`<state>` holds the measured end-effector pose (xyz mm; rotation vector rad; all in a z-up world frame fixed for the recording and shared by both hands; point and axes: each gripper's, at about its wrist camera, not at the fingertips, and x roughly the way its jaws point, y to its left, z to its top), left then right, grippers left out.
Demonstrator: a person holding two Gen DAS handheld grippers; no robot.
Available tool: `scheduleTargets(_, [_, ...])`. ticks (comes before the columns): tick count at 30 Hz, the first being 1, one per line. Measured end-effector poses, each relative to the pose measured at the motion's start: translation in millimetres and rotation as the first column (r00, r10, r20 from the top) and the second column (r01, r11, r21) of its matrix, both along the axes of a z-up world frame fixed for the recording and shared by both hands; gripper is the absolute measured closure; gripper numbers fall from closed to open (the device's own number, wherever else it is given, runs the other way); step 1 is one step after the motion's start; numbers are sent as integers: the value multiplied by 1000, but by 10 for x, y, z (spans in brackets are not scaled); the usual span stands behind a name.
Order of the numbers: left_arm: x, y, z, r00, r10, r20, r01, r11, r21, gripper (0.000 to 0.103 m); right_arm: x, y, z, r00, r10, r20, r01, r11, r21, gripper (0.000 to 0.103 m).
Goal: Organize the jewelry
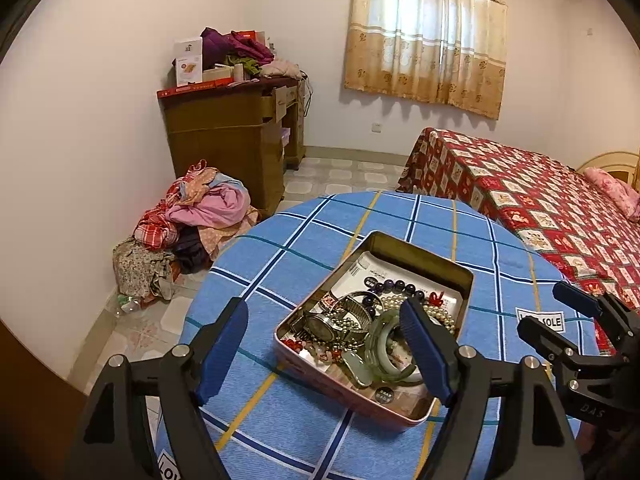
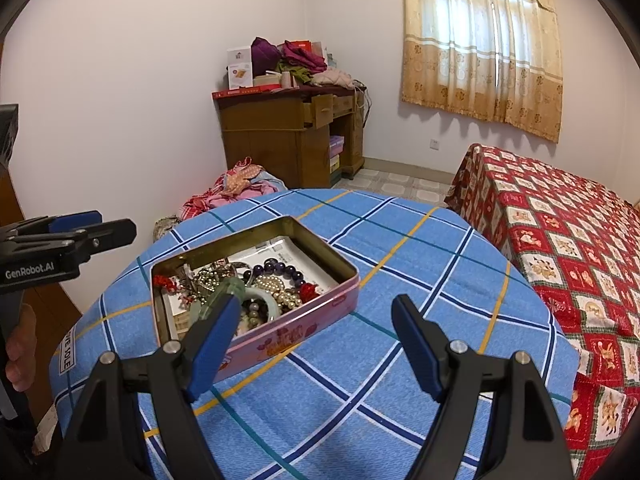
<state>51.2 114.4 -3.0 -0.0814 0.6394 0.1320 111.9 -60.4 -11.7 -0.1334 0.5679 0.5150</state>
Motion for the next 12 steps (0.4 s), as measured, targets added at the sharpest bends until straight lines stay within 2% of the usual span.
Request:
scheduleTargets(4, [1, -25, -8, 1000, 12, 0, -12, 1000, 18, 18, -2, 1, -12, 1000, -1, -1, 1, 1000, 1, 22])
scheduleTargets(12, [-14, -94, -12, 1000, 6, 16, -7, 998, 56, 18, 11, -27, -26, 1000, -5, -3, 5, 1000, 2, 22])
